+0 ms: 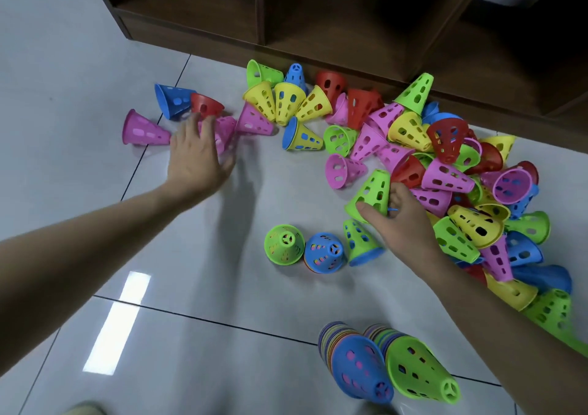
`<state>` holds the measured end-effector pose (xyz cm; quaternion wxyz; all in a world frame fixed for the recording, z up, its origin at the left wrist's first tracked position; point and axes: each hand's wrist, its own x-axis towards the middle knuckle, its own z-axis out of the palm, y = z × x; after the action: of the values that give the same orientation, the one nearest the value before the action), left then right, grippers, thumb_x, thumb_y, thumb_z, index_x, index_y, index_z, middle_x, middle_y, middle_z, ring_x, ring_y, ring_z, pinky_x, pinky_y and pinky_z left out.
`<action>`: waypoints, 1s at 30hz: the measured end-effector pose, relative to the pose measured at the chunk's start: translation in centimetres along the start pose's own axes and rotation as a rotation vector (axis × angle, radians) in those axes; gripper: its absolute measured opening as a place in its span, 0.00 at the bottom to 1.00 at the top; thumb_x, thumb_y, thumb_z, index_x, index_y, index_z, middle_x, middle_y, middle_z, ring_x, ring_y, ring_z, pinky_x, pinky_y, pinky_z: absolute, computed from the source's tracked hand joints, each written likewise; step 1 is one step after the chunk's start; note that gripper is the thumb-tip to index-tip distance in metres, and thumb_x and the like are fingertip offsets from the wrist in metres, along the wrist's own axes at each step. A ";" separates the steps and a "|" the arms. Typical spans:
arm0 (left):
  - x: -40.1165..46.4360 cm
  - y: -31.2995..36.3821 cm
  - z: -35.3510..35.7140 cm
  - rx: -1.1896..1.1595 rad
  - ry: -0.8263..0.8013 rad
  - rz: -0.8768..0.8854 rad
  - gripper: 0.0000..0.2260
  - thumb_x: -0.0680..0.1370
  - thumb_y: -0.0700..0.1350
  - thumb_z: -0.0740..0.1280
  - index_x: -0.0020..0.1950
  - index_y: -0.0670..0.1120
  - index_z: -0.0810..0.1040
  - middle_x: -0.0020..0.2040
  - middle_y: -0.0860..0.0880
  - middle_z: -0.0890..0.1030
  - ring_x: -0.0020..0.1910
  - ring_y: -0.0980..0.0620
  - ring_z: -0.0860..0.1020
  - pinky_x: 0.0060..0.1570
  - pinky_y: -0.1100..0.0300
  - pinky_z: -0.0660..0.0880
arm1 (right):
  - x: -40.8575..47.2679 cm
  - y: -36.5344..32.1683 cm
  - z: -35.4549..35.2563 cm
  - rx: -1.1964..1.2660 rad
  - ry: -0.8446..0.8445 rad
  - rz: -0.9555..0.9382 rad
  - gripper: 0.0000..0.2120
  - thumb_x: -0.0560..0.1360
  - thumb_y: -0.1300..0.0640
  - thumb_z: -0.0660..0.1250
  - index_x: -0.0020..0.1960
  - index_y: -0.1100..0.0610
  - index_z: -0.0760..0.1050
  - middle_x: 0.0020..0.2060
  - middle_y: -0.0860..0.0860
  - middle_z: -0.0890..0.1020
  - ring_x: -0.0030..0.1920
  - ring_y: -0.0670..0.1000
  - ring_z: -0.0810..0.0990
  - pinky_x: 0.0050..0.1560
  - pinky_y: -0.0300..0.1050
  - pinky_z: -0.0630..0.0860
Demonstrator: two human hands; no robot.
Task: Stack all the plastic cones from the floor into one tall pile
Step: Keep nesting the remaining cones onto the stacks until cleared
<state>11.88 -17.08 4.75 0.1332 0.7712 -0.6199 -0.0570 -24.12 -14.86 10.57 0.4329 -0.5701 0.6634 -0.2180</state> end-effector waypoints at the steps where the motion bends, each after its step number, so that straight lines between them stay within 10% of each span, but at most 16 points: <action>1: 1.1 -0.2 -0.1 0.007 -0.024 -0.038 0.30 0.77 0.61 0.64 0.71 0.44 0.65 0.68 0.37 0.70 0.65 0.35 0.69 0.64 0.40 0.69 | -0.4 -0.7 0.0 0.021 -0.007 -0.026 0.13 0.71 0.49 0.76 0.51 0.48 0.75 0.46 0.44 0.84 0.50 0.46 0.83 0.57 0.54 0.79; 7: 3.2 0.7 -0.7 0.138 -0.183 -0.172 0.34 0.77 0.69 0.61 0.70 0.42 0.66 0.60 0.35 0.76 0.58 0.33 0.76 0.57 0.45 0.72 | -2.3 -3.0 0.1 0.077 -0.126 -0.196 0.15 0.70 0.45 0.74 0.52 0.49 0.74 0.47 0.47 0.84 0.52 0.51 0.83 0.58 0.57 0.78; 12: 1.5 0.4 -0.5 0.262 -0.379 -0.218 0.33 0.75 0.72 0.55 0.60 0.43 0.71 0.48 0.40 0.79 0.48 0.37 0.79 0.47 0.52 0.72 | -3.3 -2.1 0.9 0.001 -0.218 -0.291 0.18 0.70 0.55 0.78 0.55 0.48 0.73 0.48 0.43 0.82 0.51 0.46 0.82 0.53 0.40 0.78; 15: 0.0 -0.6 -0.2 0.129 -0.530 -0.199 0.33 0.70 0.77 0.58 0.50 0.47 0.75 0.45 0.45 0.79 0.44 0.41 0.77 0.43 0.56 0.71 | -3.9 -0.8 1.6 -0.102 -0.249 -0.338 0.23 0.67 0.48 0.77 0.58 0.46 0.71 0.49 0.42 0.80 0.51 0.45 0.80 0.52 0.40 0.77; 21: -3.2 0.3 -1.8 -0.299 -0.569 0.032 0.20 0.71 0.50 0.78 0.60 0.47 0.77 0.49 0.48 0.79 0.47 0.45 0.77 0.38 0.62 0.69 | -4.4 1.4 2.2 -0.211 -0.250 -0.390 0.24 0.65 0.42 0.74 0.58 0.40 0.69 0.50 0.42 0.77 0.51 0.45 0.77 0.53 0.47 0.77; 30: -8.0 6.1 -4.6 -0.629 -0.489 0.038 0.19 0.70 0.53 0.79 0.54 0.51 0.74 0.43 0.52 0.78 0.36 0.56 0.74 0.36 0.65 0.70 | -4.3 3.2 2.9 -0.278 -0.316 -0.415 0.23 0.68 0.45 0.75 0.59 0.45 0.72 0.54 0.43 0.78 0.59 0.46 0.75 0.58 0.49 0.75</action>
<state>5.51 -9.92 10.25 0.2122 0.6449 -0.5996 -0.4236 -23.66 -9.40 7.96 0.3945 -0.7743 0.4806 -0.1175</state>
